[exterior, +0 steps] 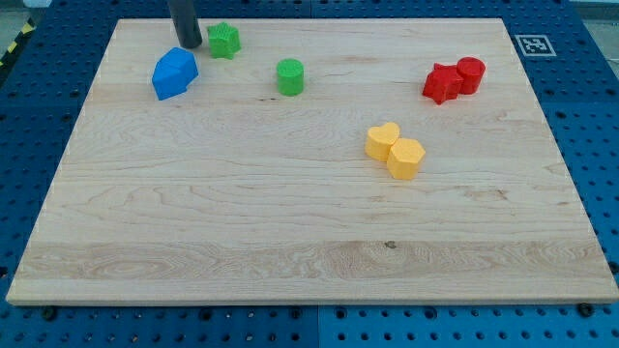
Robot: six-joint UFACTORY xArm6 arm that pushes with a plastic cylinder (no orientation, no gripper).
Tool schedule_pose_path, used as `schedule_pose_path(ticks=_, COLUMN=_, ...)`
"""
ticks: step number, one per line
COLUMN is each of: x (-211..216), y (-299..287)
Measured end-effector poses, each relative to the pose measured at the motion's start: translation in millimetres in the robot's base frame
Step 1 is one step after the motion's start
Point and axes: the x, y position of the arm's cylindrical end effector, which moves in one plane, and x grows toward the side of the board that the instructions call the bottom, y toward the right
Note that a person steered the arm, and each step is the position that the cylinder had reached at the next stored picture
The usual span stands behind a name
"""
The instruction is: Move the green star closer to the green circle
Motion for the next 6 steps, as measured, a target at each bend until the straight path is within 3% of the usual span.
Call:
schedule_pose_path(ticks=2, x=-12.9, y=20.5)
schedule_pose_path(ticks=6, x=44.8, y=93.8)
